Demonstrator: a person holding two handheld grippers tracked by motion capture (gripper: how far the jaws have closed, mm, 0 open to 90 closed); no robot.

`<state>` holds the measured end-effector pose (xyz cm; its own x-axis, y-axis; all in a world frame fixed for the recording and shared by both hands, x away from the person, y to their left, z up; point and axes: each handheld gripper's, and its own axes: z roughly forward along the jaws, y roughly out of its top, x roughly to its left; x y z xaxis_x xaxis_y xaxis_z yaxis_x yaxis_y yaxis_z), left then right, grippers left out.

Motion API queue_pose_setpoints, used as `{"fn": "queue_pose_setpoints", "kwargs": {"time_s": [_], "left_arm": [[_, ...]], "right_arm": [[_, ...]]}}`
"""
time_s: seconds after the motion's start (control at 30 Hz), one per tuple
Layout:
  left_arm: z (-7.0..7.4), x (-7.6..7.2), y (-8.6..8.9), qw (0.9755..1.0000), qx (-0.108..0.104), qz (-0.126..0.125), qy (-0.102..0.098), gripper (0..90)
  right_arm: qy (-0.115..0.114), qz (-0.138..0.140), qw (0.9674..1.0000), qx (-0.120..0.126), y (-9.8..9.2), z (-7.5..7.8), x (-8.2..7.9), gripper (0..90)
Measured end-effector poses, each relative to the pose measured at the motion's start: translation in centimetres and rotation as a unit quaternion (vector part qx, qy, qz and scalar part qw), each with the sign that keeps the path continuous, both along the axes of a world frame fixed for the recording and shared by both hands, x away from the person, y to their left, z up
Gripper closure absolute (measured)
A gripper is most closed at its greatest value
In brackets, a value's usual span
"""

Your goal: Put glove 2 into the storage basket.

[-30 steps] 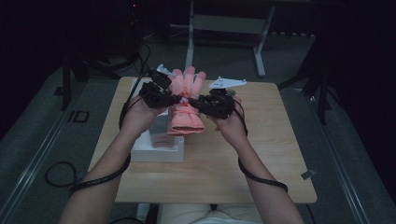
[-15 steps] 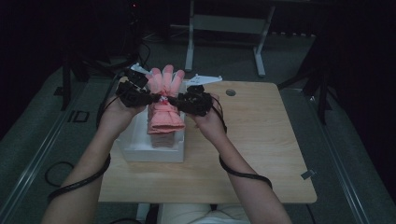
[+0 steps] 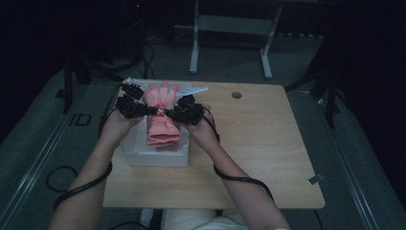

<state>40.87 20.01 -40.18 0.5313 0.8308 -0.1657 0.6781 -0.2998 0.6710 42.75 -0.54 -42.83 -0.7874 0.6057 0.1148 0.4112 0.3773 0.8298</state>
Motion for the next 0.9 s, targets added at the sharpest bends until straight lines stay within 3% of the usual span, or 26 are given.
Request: {"fn": "queue_pose_setpoints", "kwargs": {"time_s": [0.27,0.4,0.67,0.7,0.9], "left_arm": [[-2.9,1.4,-0.3,0.9990,-0.023,0.007,0.037,78.4],[-3.9,1.8,-0.9,0.9987,-0.015,0.006,0.047,78.3],[-4.9,2.6,-2.1,0.9977,0.014,0.012,0.066,78.0],[-5.1,2.8,-2.3,0.9969,0.016,0.013,0.076,77.9],[-5.7,3.2,-2.5,0.9948,0.031,0.021,0.095,77.4]], "right_arm": [[0.026,-0.015,0.9983,-0.049,0.3,-1.8,0.9,69.5],[0.049,-0.019,0.9960,-0.072,0.2,-2.2,1.5,69.0],[0.057,-0.030,0.9918,-0.111,0.4,-2.7,1.9,68.1],[0.056,-0.035,0.9883,-0.137,0.9,-2.7,1.8,65.5],[0.062,-0.034,0.9828,-0.171,1.5,-2.7,1.9,59.1]]}}
